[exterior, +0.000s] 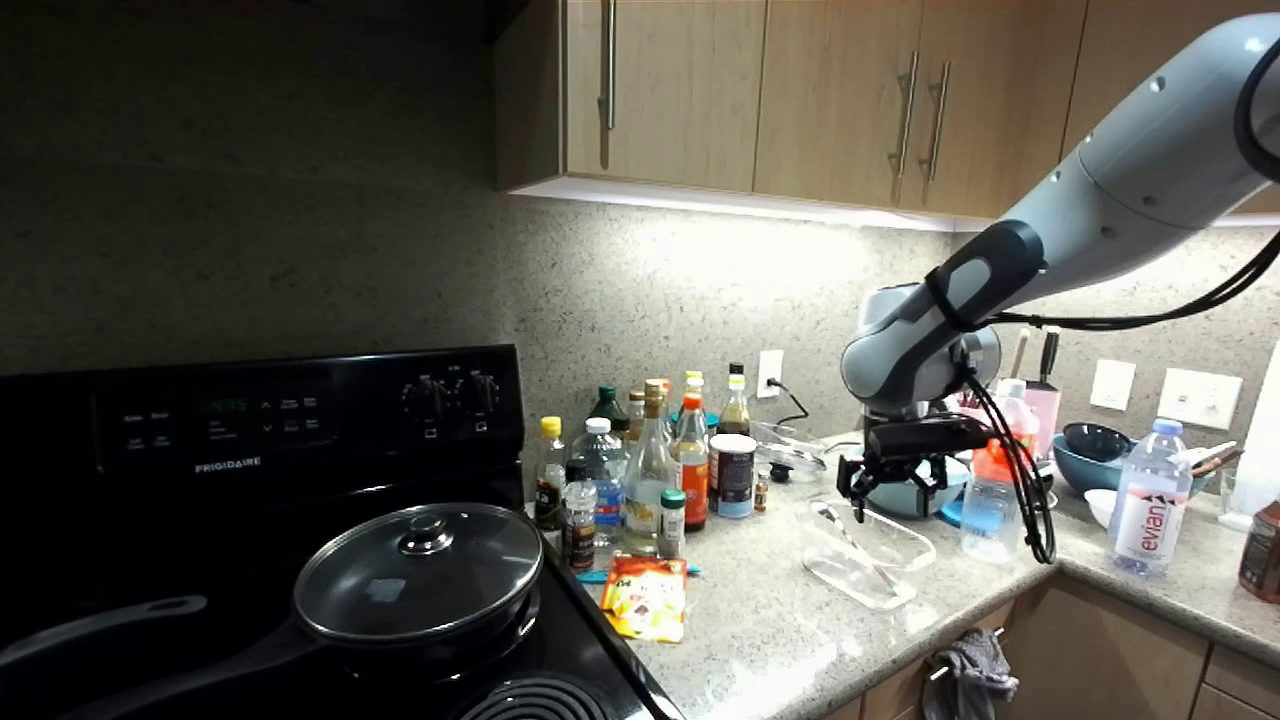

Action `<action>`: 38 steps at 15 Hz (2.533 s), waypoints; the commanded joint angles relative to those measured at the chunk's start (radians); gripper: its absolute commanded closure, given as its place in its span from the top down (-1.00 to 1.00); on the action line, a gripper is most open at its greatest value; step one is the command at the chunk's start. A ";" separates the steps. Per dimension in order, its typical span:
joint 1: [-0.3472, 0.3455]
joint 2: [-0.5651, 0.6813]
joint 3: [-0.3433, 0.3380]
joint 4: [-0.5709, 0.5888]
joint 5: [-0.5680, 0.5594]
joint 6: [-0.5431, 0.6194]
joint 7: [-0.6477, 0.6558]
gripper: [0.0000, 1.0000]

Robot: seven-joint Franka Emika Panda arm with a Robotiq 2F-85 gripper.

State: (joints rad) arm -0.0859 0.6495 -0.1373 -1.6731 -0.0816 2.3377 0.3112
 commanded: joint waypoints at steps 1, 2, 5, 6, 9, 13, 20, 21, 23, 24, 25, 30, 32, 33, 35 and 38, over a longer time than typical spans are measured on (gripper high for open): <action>-0.027 0.105 0.017 0.130 0.040 -0.066 -0.082 1.00; -0.031 0.128 0.024 0.160 0.043 -0.077 -0.102 1.00; -0.046 0.173 0.060 0.235 0.056 -0.111 -0.191 1.00; -0.048 0.182 0.070 0.254 0.059 -0.124 -0.218 1.00; -0.046 0.196 0.088 0.300 0.058 -0.157 -0.281 1.00; -0.032 0.200 0.078 0.314 0.049 -0.213 -0.288 1.00; -0.052 0.230 0.073 0.353 0.060 -0.273 -0.296 1.00; -0.056 0.234 0.071 0.356 0.062 -0.283 -0.299 1.00; -0.067 0.237 0.071 0.357 0.067 -0.306 -0.309 1.00; -0.074 0.237 0.075 0.356 0.071 -0.316 -0.319 1.00; -0.081 0.238 0.076 0.356 0.072 -0.330 -0.326 1.00; -0.076 0.239 0.062 0.342 0.065 -0.342 -0.294 1.00; -0.080 0.239 0.061 0.342 0.069 -0.351 -0.294 1.00; -0.081 0.239 0.061 0.342 0.070 -0.352 -0.294 1.00; -0.067 0.277 0.058 0.386 0.058 -0.375 -0.294 1.00; -0.060 0.314 0.078 0.436 0.067 -0.393 -0.316 1.00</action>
State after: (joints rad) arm -0.1564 0.9164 -0.0667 -1.3085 -0.0193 1.9844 0.0221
